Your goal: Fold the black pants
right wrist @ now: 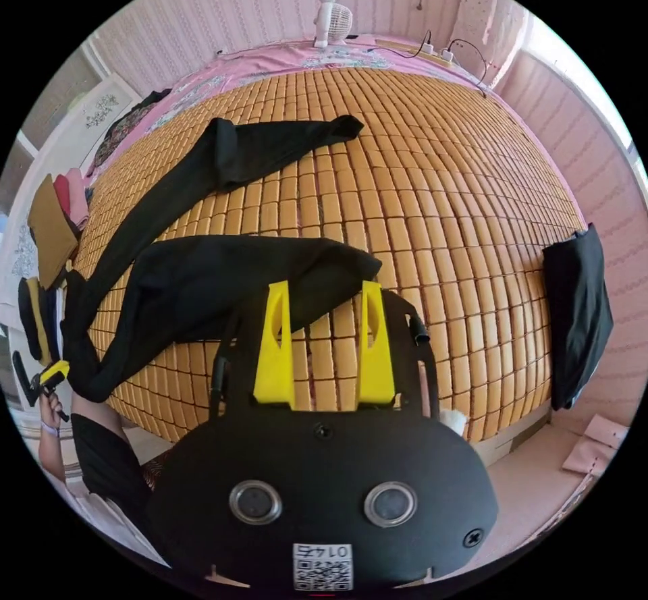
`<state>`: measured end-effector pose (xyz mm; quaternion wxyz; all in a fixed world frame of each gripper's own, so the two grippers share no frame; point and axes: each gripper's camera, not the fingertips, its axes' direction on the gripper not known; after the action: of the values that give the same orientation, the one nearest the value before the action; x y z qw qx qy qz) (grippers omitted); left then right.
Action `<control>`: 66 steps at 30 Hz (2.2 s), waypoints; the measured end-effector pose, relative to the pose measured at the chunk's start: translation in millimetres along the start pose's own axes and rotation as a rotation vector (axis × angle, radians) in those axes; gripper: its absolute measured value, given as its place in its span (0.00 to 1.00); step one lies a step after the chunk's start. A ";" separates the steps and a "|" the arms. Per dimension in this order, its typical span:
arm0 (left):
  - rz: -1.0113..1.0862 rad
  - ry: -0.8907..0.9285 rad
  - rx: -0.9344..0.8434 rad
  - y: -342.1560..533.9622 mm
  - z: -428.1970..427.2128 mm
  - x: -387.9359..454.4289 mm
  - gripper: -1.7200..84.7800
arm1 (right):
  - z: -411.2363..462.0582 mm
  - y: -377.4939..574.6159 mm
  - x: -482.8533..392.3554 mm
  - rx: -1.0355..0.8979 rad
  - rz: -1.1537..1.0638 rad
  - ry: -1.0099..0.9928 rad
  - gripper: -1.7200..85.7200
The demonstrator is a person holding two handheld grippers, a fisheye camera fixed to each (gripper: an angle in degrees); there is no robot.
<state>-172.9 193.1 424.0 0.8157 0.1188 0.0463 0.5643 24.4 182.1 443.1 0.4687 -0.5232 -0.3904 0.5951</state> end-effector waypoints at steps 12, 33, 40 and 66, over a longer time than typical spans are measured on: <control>0.162 0.008 -0.151 -35.9 63.3 55.3 0.07 | -197.4 -19.3 38.9 0.292 -0.152 -0.130 0.02; 0.115 -0.001 -0.141 -49.9 66.3 68.0 0.04 | -214.4 -31.1 70.6 0.095 0.021 -0.185 0.03; 0.128 0.053 -0.122 -52.6 57.9 73.6 0.01 | -438.4 10.8 71.0 0.576 -0.317 -0.311 0.03; 0.487 -0.084 -0.138 -88.8 68.2 168.1 0.11 | -324.0 28.1 106.1 0.112 0.098 0.072 0.11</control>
<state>-17.6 310.3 478.0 0.6631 0.0938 -0.0561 0.7405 339.1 269.0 341.1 0.4812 -0.5356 -0.3135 0.6191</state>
